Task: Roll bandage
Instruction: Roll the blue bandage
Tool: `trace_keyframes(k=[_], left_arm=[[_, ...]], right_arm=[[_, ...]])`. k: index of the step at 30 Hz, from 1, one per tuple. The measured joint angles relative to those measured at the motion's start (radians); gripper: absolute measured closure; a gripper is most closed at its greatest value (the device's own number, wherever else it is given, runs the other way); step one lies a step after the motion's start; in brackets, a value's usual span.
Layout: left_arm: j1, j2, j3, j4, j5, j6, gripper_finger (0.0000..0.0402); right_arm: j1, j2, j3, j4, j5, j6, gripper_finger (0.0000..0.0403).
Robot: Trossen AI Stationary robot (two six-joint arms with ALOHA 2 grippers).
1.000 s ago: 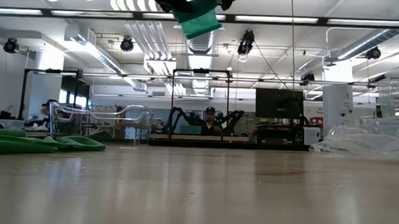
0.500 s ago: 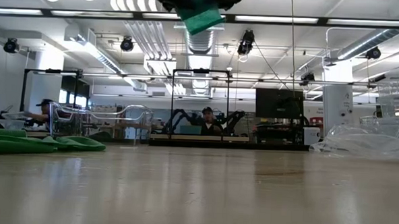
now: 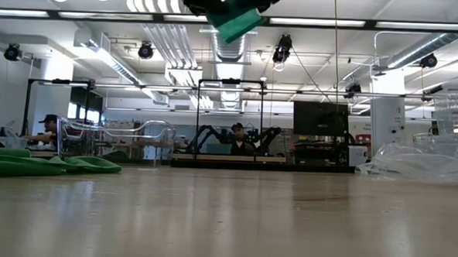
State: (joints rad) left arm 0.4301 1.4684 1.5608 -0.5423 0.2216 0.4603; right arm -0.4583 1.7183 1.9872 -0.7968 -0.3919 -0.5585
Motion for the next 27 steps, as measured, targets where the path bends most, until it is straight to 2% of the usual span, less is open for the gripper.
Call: trace_keyframes(k=[5, 9, 14, 18, 22, 27], left_arm=[[-0.001, -0.034, -0.002, -0.026, 0.02, -0.026, 0.0253], [0.0, -0.06, -0.002, -0.048, 0.114, -0.086, 0.02], [0.002, -0.075, -0.002, -0.043, 0.169, -0.194, 0.0158], [0.004, -0.076, -0.002, -0.044, 0.17, -0.252, 0.0152], [0.002, -0.075, -0.002, -0.042, 0.191, -0.253, 0.0165], [0.0, -0.081, -0.002, -0.042, 0.189, -0.239, 0.0172]], right_arm=[[-0.002, -0.022, 0.003, -0.062, -0.003, -0.193, 0.0376], [-0.001, -0.037, 0.003, -0.104, -0.05, -0.44, 0.0376], [0.002, -0.046, 0.002, -0.092, -0.114, -0.675, 0.0376], [0.021, -0.046, 0.0, -0.076, -0.109, -0.777, 0.0376], [0.042, -0.037, -0.003, -0.043, -0.105, -0.801, 0.0376], [0.045, -0.035, -0.005, -0.035, -0.013, -0.828, 0.0376]])
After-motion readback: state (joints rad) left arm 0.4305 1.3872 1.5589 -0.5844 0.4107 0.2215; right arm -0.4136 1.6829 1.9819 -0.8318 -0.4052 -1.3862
